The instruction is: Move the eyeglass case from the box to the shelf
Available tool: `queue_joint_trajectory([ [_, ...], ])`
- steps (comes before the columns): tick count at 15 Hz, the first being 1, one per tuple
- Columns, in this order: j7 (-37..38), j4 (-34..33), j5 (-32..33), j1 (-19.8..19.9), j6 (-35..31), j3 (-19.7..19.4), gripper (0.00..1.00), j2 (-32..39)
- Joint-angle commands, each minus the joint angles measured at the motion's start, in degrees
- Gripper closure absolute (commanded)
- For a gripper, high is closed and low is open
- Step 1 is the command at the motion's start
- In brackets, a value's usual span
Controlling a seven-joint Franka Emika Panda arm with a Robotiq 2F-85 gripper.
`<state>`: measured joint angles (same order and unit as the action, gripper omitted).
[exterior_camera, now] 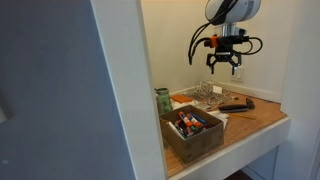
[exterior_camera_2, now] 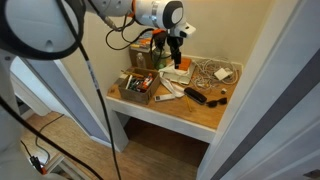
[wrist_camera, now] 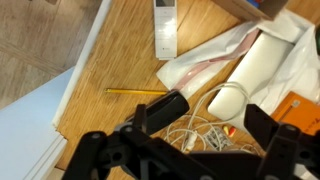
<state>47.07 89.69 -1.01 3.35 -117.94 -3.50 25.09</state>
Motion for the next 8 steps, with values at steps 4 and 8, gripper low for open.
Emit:
queue_joint_trajectory([
  [4,-8.90,7.57,-0.47,-1.80,-0.47,-0.55,0.00,-5.22],
  [8,-9.75,9.02,-0.43,-1.96,-0.85,-0.48,0.00,-6.08],
])
